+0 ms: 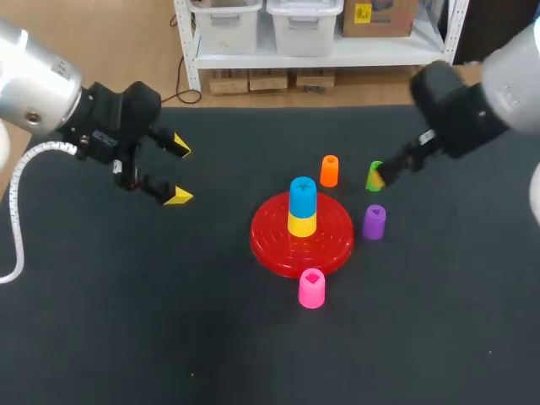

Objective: Pick up and stack the cylinders on the red base in this order: pink,purple,orange,green

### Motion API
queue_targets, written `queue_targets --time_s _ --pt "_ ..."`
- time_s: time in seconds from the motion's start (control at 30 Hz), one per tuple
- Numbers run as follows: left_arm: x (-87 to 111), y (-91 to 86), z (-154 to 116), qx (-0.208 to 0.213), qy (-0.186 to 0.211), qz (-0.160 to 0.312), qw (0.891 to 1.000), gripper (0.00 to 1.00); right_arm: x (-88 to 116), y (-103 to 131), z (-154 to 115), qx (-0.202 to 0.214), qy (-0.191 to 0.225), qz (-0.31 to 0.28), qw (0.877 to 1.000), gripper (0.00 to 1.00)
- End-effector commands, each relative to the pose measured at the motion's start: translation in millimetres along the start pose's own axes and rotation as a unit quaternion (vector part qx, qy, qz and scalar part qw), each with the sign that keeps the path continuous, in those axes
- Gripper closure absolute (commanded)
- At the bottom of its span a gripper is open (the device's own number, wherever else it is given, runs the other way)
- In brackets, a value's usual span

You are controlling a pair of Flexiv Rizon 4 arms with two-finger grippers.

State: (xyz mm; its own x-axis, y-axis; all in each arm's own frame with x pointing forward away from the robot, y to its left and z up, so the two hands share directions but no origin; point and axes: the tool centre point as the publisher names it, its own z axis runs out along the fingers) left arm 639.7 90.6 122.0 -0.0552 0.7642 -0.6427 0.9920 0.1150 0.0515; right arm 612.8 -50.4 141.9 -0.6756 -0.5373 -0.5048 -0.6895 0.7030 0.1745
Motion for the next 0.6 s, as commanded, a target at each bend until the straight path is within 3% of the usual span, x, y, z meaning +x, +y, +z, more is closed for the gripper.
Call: queue_targets --time_s 0.03,0.23,0.37,0.6 --pt "0.6 -0.6 0.1 -0.001 -0.001 0.001 1.0 0.0 -6.5 28.5 9.0 -0.094 0.099 -0.104 0.985 0.0" --pt "0.6 -0.6 0.1 -0.001 -0.001 0.001 1.0 0.0 8.3 69.4 35.3 -0.118 0.173 -0.183 0.961 0.0" --pt "0.6 -0.6 0.1 -0.001 -0.001 0.001 1.0 0.0 27.0 86.9 51.3 -0.11 0.212 -0.229 0.944 0.0" --pt "0.6 -0.6 0.1 -0.001 -0.001 0.001 1.0 0.0 37.7 93.5 73.4 -0.079 0.239 -0.252 0.935 0.0"
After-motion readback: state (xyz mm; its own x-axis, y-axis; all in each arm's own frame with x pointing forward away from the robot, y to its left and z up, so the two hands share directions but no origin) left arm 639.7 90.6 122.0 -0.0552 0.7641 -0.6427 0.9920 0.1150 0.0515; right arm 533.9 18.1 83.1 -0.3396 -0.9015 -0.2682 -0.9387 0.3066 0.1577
